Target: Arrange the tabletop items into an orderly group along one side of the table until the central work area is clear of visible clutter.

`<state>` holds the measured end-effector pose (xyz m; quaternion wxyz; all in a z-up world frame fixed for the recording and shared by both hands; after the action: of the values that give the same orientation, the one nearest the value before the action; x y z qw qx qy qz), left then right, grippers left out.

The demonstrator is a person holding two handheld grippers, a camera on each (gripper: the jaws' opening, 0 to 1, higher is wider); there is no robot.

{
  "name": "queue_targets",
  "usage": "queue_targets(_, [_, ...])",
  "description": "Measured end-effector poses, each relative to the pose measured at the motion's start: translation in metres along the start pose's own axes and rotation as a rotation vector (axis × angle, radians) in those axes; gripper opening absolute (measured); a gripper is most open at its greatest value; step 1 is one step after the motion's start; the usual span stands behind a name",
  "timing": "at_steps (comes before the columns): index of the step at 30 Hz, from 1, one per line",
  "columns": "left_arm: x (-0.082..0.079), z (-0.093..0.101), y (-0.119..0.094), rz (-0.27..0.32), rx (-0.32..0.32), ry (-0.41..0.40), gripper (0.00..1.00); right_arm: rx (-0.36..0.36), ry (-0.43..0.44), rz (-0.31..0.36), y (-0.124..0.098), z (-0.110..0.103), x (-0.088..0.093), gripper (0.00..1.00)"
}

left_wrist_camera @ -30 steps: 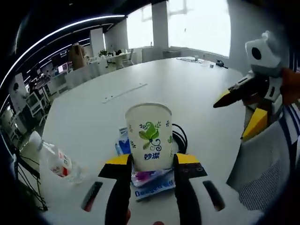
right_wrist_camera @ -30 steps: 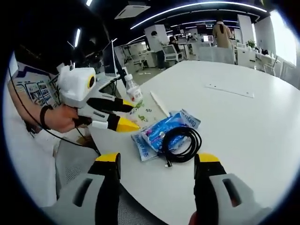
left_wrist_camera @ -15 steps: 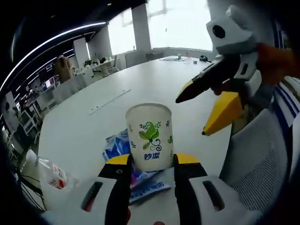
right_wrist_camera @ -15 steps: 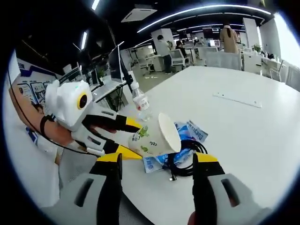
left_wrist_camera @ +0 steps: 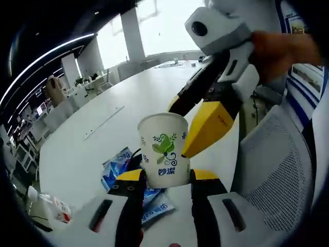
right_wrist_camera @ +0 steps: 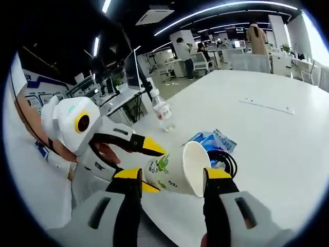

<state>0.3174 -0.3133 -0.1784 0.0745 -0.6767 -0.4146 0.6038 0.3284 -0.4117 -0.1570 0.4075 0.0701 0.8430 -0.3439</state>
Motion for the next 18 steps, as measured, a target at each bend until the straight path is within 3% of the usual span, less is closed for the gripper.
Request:
queue_targets(5, [-0.003,0.004,0.002,0.007,0.019,0.034,0.34,-0.021,0.026,0.000,-0.001,-0.002,0.003,0.31])
queue_targets(9, [-0.001,0.005,0.002,0.003,0.028,0.047,0.34,-0.049,0.044,0.016,-0.001,-0.005,0.001,0.17])
queue_targets(18, [0.001,0.008,0.002,-0.006,0.034,0.068,0.34,-0.103,0.054,0.004,0.008,-0.022,0.003,0.05])
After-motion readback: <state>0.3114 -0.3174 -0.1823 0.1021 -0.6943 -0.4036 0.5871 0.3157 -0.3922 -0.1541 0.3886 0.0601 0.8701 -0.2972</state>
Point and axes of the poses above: the point that each gripper's makers call its tool centre point, and the gripper's own axes: y roughly forward along the fingers, z roughly to its right, x roughly out of its underside, the point moved 6 cm from there along -y, roughly backward along the fingers, and after that the axes turned 7 degrees about y, right-handed, at the moved point
